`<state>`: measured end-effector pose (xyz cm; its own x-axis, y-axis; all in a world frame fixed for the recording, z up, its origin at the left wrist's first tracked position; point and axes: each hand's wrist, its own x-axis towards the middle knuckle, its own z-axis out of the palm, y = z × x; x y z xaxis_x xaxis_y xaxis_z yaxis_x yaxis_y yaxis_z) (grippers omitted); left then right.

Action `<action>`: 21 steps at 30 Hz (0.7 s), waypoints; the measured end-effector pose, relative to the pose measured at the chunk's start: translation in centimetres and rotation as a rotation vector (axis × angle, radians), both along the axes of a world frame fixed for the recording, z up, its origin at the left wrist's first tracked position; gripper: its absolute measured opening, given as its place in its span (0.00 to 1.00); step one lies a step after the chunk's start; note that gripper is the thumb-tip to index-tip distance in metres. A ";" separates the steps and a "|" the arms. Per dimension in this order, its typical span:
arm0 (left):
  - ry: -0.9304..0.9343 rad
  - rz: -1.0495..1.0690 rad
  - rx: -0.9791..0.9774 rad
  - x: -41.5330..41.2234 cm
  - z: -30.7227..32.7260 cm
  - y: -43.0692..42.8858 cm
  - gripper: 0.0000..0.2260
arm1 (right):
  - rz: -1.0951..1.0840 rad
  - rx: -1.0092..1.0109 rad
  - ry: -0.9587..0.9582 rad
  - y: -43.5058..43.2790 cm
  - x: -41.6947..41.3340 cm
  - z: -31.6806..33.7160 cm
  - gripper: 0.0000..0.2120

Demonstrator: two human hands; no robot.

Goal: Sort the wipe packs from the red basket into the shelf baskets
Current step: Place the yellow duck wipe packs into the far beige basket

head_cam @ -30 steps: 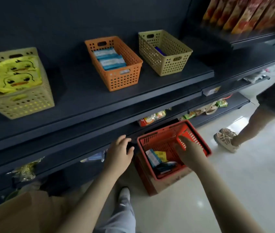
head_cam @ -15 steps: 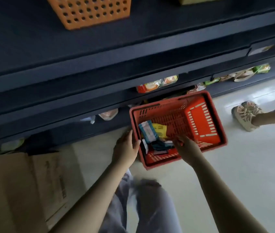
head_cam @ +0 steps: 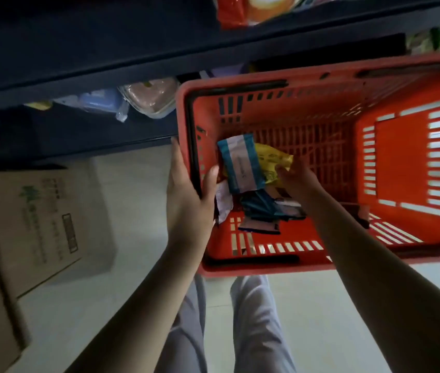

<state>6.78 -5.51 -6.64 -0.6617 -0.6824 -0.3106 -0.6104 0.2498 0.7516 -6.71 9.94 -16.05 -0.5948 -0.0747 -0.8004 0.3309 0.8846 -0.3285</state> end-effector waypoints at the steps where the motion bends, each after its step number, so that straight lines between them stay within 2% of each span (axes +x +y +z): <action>1: 0.003 0.000 0.002 0.0 0.0 0.0 0.31 | -0.043 -0.007 -0.009 -0.3 0.0 -0.7 0.28; 5: 0.015 -0.005 0.010 0.0 0.0 0.1 0.31 | -0.259 0.001 0.011 -0.6 0.2 -2.6 0.30; 9: 0.035 -0.006 0.020 0.0 -0.4 0.1 0.31 | -0.459 -0.046 -0.073 -1.3 -0.6 -3.2 0.30; 12: 0.043 -0.011 0.024 0.0 -0.6 0.0 0.31 | -0.461 0.006 -0.079 -1.6 -0.9 -3.6 0.36; 15: 0.044 -0.016 0.017 0.1 -0.7 -0.1 0.31 | -0.573 -0.009 -0.055 -1.7 -0.7 -3.4 0.43; 18: 0.040 -0.026 0.001 0.1 -0.8 -0.1 0.32 | -0.701 -0.117 -0.116 -1.2 -0.7 -3.7 0.36; 21: 0.033 -0.031 -0.003 0.1 -0.9 -0.1 0.32 | -0.601 -0.139 -0.126 -0.9 -0.8 -4.5 0.35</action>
